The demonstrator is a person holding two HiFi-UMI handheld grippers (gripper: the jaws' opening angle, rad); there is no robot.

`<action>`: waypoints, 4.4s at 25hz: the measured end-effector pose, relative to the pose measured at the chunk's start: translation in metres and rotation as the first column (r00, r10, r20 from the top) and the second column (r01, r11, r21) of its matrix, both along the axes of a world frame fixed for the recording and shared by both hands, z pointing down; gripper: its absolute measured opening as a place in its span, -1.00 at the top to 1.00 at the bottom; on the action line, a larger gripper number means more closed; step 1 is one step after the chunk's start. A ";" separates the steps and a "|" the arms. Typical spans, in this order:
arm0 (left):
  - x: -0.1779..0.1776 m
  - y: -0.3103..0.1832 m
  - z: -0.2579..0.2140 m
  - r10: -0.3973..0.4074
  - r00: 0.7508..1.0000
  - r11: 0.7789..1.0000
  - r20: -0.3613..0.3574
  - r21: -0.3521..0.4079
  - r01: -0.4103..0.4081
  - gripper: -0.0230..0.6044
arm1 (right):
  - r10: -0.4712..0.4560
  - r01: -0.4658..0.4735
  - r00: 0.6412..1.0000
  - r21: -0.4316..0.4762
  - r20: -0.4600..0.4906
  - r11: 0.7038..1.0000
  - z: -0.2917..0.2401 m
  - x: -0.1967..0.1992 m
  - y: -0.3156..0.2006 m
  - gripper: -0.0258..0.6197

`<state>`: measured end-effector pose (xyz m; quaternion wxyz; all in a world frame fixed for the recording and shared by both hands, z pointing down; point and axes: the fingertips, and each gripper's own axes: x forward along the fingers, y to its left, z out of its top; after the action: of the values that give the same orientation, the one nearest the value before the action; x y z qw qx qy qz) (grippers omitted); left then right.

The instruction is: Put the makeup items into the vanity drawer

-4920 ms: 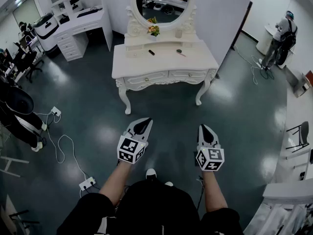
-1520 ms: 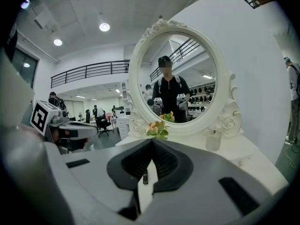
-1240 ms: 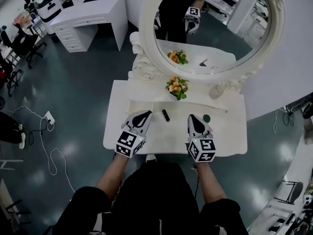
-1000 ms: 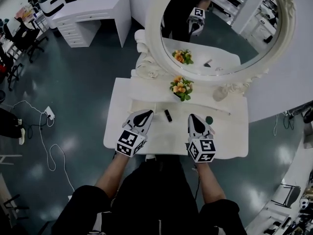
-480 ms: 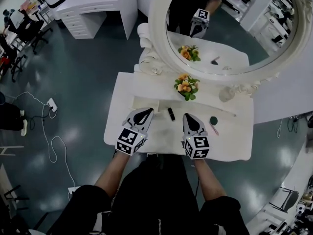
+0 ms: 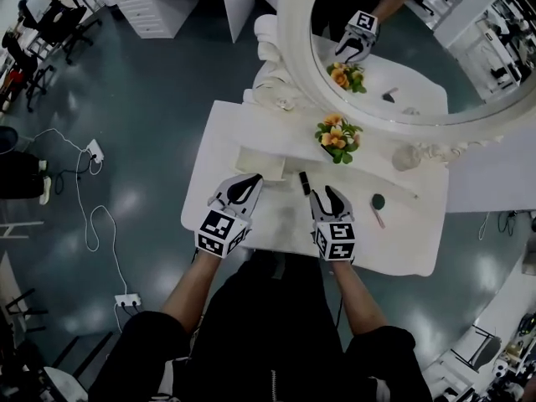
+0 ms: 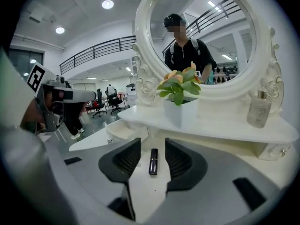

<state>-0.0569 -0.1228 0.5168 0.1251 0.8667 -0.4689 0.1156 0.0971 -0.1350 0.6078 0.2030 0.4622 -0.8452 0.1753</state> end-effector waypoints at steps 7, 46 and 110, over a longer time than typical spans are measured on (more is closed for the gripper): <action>-0.016 0.002 0.007 -0.046 0.999 0.999 -0.008 -0.016 0.046 0.86 | -0.065 0.054 0.993 -0.117 -0.099 0.992 0.047 -0.010 0.002 0.40; -0.027 0.013 0.005 -0.059 0.998 0.998 -0.008 -0.004 0.059 0.86 | -0.054 0.032 0.989 -0.153 -0.137 0.988 0.039 0.003 -0.001 0.64; -0.137 0.074 0.032 -0.358 0.934 0.931 -0.014 -0.080 0.356 0.86 | -0.465 0.363 0.846 -0.358 -0.260 0.860 0.051 -0.180 -0.049 0.63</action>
<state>-0.1936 -0.0488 0.5493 0.1836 0.7634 -0.6118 0.0964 -0.0826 -0.1842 0.6593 0.4448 0.2540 -0.8421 0.1691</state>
